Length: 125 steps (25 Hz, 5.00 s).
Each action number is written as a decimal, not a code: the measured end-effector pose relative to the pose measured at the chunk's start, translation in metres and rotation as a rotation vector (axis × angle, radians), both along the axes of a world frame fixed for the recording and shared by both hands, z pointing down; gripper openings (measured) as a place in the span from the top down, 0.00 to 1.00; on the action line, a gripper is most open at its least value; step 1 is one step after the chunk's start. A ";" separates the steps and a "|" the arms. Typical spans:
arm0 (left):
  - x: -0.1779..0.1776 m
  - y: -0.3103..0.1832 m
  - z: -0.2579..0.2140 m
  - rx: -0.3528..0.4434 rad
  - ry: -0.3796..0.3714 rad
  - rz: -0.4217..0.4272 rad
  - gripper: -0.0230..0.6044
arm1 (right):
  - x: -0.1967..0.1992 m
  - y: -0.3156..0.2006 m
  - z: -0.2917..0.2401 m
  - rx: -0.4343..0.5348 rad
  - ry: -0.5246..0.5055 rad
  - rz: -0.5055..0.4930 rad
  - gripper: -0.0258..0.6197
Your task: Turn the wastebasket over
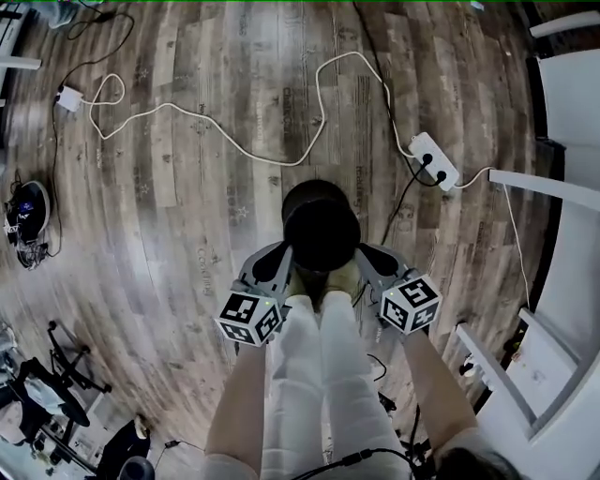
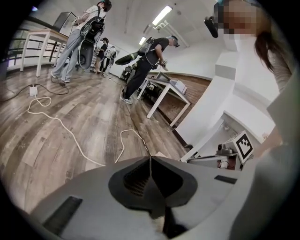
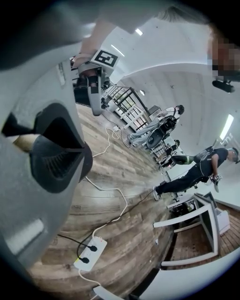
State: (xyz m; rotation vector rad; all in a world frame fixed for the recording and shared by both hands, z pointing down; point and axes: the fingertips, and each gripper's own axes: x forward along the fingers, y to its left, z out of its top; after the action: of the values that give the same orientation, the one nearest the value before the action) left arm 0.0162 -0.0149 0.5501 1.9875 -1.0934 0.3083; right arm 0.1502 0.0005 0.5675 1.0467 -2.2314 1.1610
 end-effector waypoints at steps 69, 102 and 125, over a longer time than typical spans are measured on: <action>-0.004 0.016 0.101 -0.158 0.069 0.070 0.62 | 0.003 -0.010 0.097 -0.018 -0.046 0.016 0.76; 0.009 0.138 0.254 -0.397 -0.061 0.341 0.63 | 0.004 0.089 0.236 -0.114 0.169 -0.181 0.74; -0.041 0.068 0.229 -0.368 -0.058 0.019 0.63 | 0.014 0.036 0.206 -0.115 0.140 -0.051 0.73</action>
State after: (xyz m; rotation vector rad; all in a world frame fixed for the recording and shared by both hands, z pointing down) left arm -0.0251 0.0533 0.7794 1.6705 -0.9745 0.5399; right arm 0.1645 0.0364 0.7735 0.9872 -2.0469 1.1438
